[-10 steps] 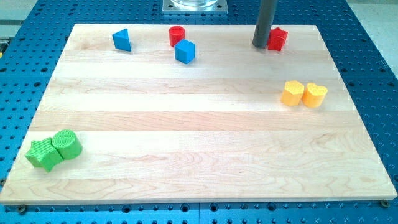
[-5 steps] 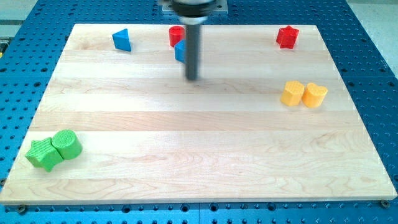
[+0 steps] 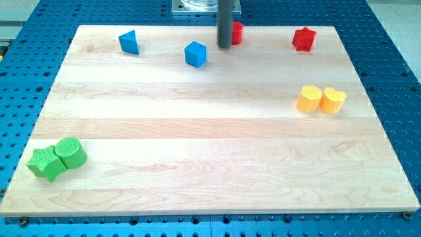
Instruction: Push the red circle into the red star
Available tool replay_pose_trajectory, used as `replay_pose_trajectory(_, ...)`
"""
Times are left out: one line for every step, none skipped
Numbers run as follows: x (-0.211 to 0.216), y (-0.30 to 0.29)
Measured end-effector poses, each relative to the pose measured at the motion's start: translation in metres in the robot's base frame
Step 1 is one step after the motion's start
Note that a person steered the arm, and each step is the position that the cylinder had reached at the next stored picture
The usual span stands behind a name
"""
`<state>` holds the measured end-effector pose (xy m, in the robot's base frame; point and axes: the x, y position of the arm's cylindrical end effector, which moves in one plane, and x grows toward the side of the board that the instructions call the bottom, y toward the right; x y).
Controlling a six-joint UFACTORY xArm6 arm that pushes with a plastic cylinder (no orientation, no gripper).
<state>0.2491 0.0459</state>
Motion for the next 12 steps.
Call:
replay_pose_trajectory(-0.025,-0.053)
replay_pose_trajectory(-0.045,-0.01)
replay_pose_trajectory(-0.024,0.071)
replay_pose_trajectory(-0.027,0.091)
replay_pose_trajectory(-0.014,0.058)
replay_pose_trajectory(0.015,0.059)
replay_pose_trajectory(0.044,0.067)
replay_pose_trajectory(0.038,0.099)
replay_pose_trajectory(0.037,0.109)
replay_pose_trajectory(0.03,0.131)
replay_pose_trajectory(0.04,0.125)
replay_pose_trajectory(0.072,0.086)
